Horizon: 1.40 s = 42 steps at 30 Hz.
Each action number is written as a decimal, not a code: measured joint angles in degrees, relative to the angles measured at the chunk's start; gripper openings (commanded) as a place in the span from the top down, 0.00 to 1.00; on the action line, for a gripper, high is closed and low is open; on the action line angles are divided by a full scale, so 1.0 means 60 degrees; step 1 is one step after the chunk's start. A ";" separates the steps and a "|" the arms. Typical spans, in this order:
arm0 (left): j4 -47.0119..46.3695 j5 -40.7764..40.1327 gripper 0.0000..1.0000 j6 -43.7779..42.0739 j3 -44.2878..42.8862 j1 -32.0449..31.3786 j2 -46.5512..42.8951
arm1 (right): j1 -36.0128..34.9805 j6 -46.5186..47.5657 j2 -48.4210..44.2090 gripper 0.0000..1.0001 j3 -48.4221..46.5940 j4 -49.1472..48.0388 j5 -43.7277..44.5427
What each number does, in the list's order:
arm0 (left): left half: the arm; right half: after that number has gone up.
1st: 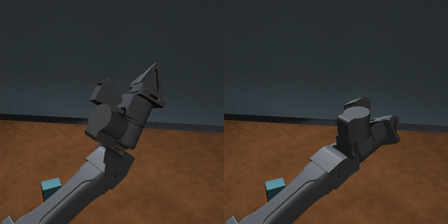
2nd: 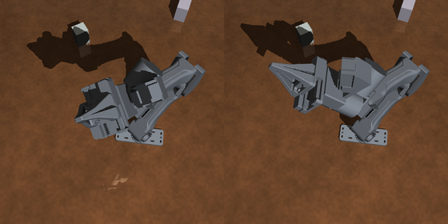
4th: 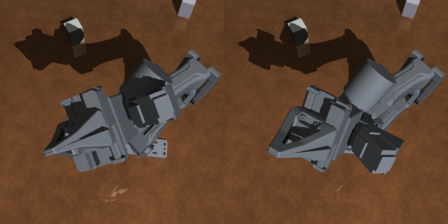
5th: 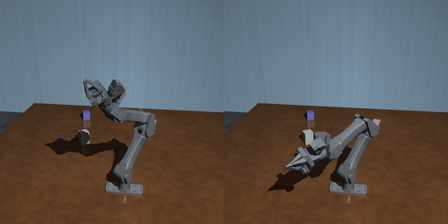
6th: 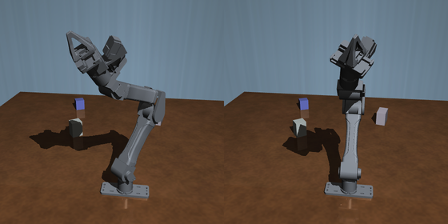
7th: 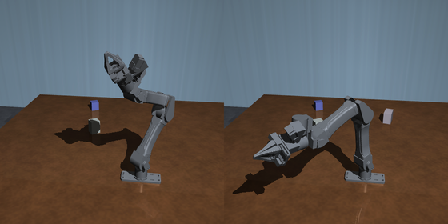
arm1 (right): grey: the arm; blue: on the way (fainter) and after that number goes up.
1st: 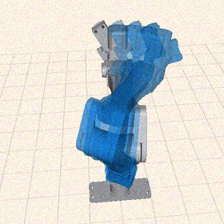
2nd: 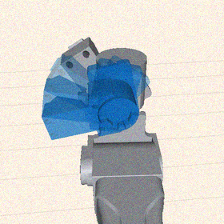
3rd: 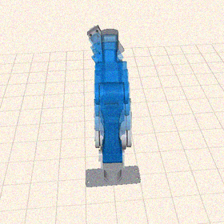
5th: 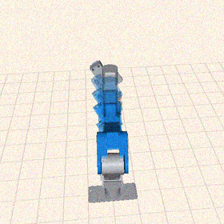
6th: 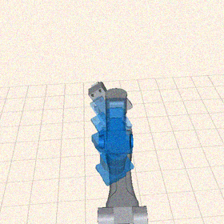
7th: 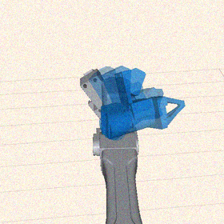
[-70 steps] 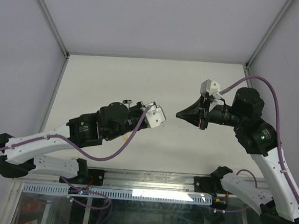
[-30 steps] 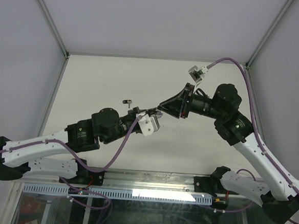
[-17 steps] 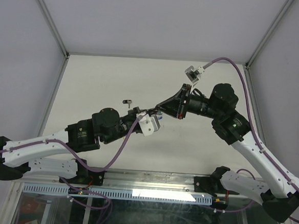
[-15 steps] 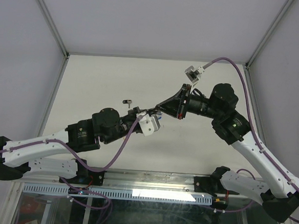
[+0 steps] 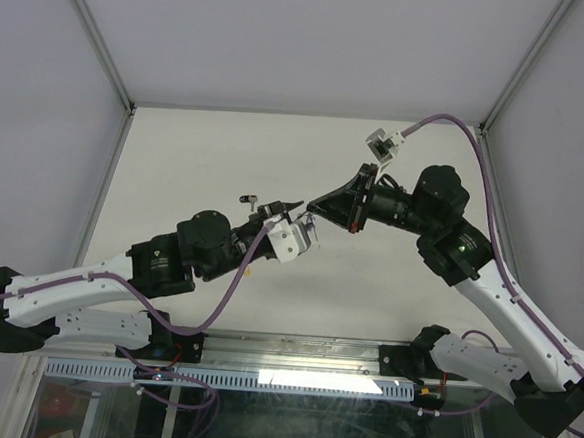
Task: Put the keys on the keyring
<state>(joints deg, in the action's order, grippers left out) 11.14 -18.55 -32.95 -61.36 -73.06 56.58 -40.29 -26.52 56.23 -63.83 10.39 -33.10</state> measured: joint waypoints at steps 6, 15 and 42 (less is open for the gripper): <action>-0.0051 0.0047 0.54 0.0284 0.0007 0.0000 -0.0160 | 0.0000 0.0098 -0.0433 1.00 -0.0004 -0.0025 0.0576; -0.0146 0.0080 0.60 0.0816 0.0397 0.0000 -0.0430 | 0.0000 0.0124 -0.0659 1.00 0.0000 -0.0051 0.0998; -0.0153 -0.0754 1.00 0.0885 0.0761 0.0000 -0.0284 | -0.0011 0.0725 -0.0831 1.00 -0.0004 0.0517 0.2036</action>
<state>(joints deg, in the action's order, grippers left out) 10.22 -23.07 -27.64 -56.80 -73.06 54.87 -40.36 -22.17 51.24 -63.86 13.50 -20.88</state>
